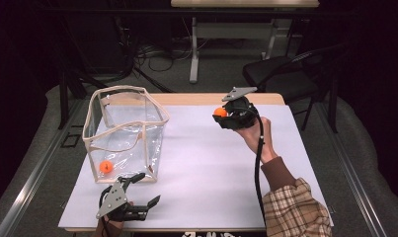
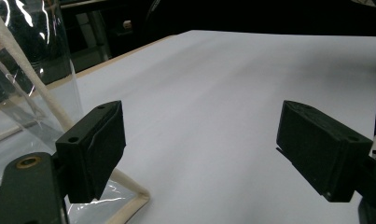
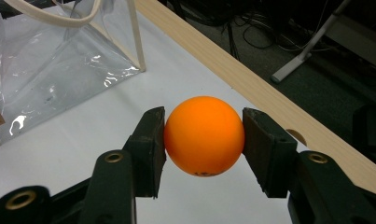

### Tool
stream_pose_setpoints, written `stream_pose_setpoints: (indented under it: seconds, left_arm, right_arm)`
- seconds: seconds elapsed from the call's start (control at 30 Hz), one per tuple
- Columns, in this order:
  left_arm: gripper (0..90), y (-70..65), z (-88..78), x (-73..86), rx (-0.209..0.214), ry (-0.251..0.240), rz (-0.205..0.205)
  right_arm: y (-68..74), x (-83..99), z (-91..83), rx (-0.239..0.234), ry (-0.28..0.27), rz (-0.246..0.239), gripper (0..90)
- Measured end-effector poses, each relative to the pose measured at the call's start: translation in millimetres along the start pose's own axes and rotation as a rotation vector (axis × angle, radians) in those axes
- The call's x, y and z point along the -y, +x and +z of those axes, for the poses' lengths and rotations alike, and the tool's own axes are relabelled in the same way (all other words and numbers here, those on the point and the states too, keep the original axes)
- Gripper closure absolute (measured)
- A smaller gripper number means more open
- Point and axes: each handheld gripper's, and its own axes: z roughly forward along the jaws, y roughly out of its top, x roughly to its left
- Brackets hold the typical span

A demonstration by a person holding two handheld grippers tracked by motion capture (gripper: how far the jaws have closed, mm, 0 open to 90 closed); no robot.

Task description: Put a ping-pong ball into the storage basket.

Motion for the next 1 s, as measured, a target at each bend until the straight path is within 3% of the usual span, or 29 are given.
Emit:
stream_pose_setpoints:
  seconds: [0.03, 1.0]
  left_arm:
    - [15.5, 0.1, -0.1, 0.0, 0.0, 0.0, 0.001]
    - [15.5, -0.1, 0.0, 0.1, 0.0, 0.003, -0.001]
  right_arm:
    - [8.9, -13.2, 3.9, -0.014, -0.011, -0.023, 50.8]
    - [29.2, -42.5, 26.3, -0.067, -0.024, -0.059, 50.8]
